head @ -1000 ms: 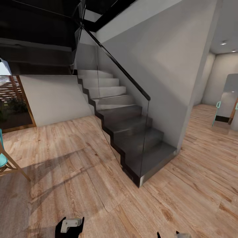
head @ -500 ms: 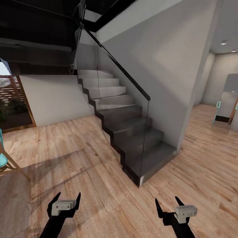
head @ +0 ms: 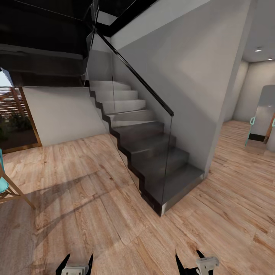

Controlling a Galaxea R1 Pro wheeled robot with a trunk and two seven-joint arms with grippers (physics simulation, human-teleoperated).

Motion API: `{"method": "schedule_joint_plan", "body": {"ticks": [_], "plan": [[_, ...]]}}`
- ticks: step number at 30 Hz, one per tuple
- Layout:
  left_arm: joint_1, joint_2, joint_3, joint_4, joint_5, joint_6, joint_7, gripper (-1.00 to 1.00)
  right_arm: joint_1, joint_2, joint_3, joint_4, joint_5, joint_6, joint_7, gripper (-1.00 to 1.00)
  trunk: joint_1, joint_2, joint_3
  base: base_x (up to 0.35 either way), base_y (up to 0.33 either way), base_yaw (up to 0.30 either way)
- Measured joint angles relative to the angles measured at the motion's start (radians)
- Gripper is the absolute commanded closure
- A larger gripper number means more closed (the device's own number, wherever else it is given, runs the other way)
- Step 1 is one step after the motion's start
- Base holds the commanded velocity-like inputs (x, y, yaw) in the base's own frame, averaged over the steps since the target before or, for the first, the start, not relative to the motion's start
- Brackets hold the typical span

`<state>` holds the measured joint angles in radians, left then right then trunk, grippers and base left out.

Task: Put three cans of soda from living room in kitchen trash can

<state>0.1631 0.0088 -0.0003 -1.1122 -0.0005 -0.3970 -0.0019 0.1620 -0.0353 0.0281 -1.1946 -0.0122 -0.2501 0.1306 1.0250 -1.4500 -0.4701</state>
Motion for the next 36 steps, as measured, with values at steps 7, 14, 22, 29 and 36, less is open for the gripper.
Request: {"method": "schedule_joint_plan", "body": {"ticks": [7, 14, 22, 29, 36], "plan": [[-0.005, -0.001, 0.001, 0.072, 0.0, -0.024, 0.003, -1.0, -0.015, 0.001, -0.008, 0.045, 0.0, -0.01, -0.011, -1.0, 0.0, 0.0, 0.0, 0.01, 0.0, 0.0], [-0.034, -0.002, 0.0, 0.177, 0.0, -0.036, 0.01, -1.0, -0.021, 0.009, -0.065, 0.081, 0.003, -0.02, -0.066, -1.0, 0.0, 0.0, 0.0, 0.041, 0.0, 0.0], [-0.063, -0.003, -0.003, 0.248, 0.001, -0.041, 0.009, -1.0, -0.021, 0.009, -0.067, 0.085, 0.003, -0.023, -0.072, -1.0, 0.0, 0.0, 0.0, 0.006, 0.0, 0.0], [-0.067, -0.003, -0.006, 0.26, -0.005, -0.043, 0.008, -1.0, -0.022, 0.012, -0.063, 0.085, 0.003, -0.023, -0.072, -1.0, 0.0, 0.0, 0.0, 0.0, 0.0, 0.0], [-0.068, -0.003, -0.007, 0.262, -0.007, -0.043, 0.008, -1.0, -0.022, 0.013, -0.062, 0.089, 0.004, -0.021, -0.074, -1.0, 0.0, 0.0, 0.0, 0.0, 0.0, 0.0]]}}
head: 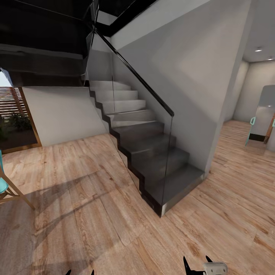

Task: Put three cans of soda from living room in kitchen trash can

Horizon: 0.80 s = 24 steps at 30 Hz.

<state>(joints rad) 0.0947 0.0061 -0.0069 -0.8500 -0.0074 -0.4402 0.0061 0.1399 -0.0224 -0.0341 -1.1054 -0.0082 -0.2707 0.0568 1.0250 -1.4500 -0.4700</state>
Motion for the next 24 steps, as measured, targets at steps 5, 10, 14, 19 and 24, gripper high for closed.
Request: {"method": "schedule_joint_plan", "body": {"ticks": [5, 10, 14, 19, 24], "plan": [[0.0, 0.0, -0.001, 0.0, 0.0, 0.0, 0.0, -1.0, 0.0, 0.0, 0.0, 0.017, 0.003, -0.001, 0.0, -1.0, 0.0, 0.0, 0.0, 0.0, 0.0, 0.0], [0.0, 0.0, -0.001, 0.0, -0.002, 0.0, 0.0, -1.0, 0.0, 0.001, 0.0, 0.023, 0.005, -0.001, 0.0, -1.0, 0.0, 0.0, 0.0, 0.0, 0.0, 0.0], [0.0, 0.0, -0.001, 0.0, -0.002, 0.0, 0.0, -1.0, 0.0, 0.001, 0.0, 0.025, 0.005, -0.001, 0.0, -1.0, 0.0, 0.0, 0.0, 0.0, 0.0, 0.0], [0.0, 0.0, -0.001, 0.0, -0.002, 0.0, 0.0, -1.0, 0.0, 0.001, 0.001, 0.029, 0.005, -0.001, 0.0, -1.0, 0.0, 0.0, 0.0, 0.0, 0.0, 0.0], [0.0, 0.0, -0.001, 0.0, -0.003, 0.0, 0.0, -1.0, 0.0, 0.001, 0.002, 0.032, 0.006, -0.001, 0.0, -1.0, 0.0, 0.0, 0.0, -0.005, 0.0, 0.0]]}}
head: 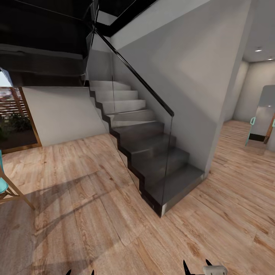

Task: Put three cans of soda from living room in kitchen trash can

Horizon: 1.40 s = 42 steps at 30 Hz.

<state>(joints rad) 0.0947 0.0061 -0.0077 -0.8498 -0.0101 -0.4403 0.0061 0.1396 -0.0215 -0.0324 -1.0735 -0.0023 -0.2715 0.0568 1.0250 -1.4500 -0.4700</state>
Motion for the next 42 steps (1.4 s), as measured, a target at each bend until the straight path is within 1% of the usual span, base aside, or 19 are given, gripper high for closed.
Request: {"method": "schedule_joint_plan", "body": {"ticks": [9, 19, 36, 42], "plan": [[0.0, 0.0, 0.0, 0.0, -0.001, 0.0, 0.0, -1.0, 0.0, 0.0, 0.0, 0.005, 0.001, 0.0, 0.0, -1.0, 0.0, 0.0, 0.0, -0.161, 0.0, 0.0], [0.0, 0.0, 0.0, 0.0, -0.002, 0.0, 0.0, -1.0, 0.0, -0.001, 0.02, 0.012, 0.001, 0.0, 0.0, -1.0, 0.0, 0.0, 0.0, -0.296, 0.0, 0.0], [0.0, 0.0, 0.0, 0.0, -0.002, 0.0, 0.0, -1.0, 0.0, -0.001, 0.026, 0.023, 0.001, -0.001, 0.0, -1.0, 0.0, 0.0, 0.0, -0.321, 0.0, 0.0], [0.0, 0.0, 0.0, 0.0, -0.001, 0.0, 0.0, -1.0, 0.0, -0.001, 0.026, 0.027, 0.003, -0.002, 0.0, -1.0, 0.0, 0.0, 0.0, -0.225, 0.0, 0.0]]}}
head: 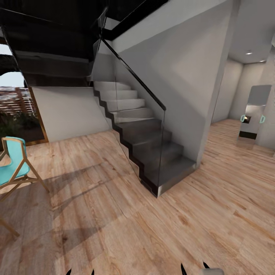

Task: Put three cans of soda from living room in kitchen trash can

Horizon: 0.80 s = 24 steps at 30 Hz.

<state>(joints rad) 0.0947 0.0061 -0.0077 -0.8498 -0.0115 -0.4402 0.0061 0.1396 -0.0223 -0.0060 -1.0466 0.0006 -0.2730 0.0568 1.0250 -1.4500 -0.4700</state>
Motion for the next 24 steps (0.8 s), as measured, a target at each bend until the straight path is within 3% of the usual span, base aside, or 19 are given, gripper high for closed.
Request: {"method": "schedule_joint_plan", "body": {"ticks": [13, 24], "plan": [[0.0, 0.0, 0.0, 0.0, 0.0, 0.0, 0.0, -1.0, 0.0, 0.0, 0.007, 0.002, 0.0, 0.0, 0.0, -1.0, 0.0, 0.0, 0.0, -0.04, 0.0, 0.0], [0.0, 0.0, 0.0, 0.001, -0.001, 0.0, 0.0, -1.0, 0.0, 0.001, 0.045, 0.013, -0.002, 0.0, 0.0, -1.0, 0.0, 0.0, -0.001, -0.004, 0.0, 0.014]]}}
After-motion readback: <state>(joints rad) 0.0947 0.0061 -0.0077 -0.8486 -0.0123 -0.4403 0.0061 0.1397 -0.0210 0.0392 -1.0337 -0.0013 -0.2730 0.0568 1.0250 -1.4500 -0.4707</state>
